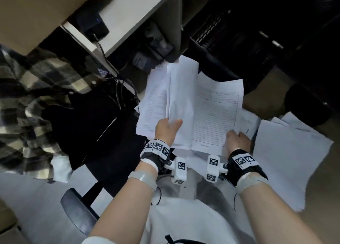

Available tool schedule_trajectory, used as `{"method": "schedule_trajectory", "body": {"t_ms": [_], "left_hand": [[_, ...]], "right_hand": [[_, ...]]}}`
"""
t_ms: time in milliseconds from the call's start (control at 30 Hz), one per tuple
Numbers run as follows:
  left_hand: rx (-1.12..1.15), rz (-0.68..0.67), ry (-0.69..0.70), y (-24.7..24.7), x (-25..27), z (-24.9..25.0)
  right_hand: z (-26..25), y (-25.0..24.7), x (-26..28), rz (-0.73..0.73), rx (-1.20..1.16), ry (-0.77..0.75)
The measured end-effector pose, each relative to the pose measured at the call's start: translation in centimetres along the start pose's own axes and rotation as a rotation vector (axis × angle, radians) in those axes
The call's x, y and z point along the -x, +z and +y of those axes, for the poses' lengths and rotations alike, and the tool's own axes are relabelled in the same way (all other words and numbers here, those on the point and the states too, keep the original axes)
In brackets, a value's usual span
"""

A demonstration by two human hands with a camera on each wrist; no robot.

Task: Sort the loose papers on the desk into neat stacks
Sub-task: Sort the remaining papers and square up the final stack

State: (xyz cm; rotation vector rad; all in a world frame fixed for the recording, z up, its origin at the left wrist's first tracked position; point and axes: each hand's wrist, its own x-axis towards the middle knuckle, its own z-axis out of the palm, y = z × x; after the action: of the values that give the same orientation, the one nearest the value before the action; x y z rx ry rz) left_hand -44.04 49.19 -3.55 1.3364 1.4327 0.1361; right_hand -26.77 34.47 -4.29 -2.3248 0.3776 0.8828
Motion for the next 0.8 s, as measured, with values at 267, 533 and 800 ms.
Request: {"method": "schedule_trajectory", "body": {"t_ms": [267,533,800], "left_hand": [[-0.1,0.032,-0.032,5.3,2.4,-0.5],[-0.048,0.139,0.012,6.0,4.5,0.7],[0.052,0.189,0.025,7.0,8.7,2.0]], "right_hand": [[8.5,-4.2,-2.6,-0.008,0.018,0.106],[9.4,-4.4,-3.9,-0.162,0.067,-0.074],[8.6,-6.4,-4.4,-0.357,0.173,-0.182]]}}
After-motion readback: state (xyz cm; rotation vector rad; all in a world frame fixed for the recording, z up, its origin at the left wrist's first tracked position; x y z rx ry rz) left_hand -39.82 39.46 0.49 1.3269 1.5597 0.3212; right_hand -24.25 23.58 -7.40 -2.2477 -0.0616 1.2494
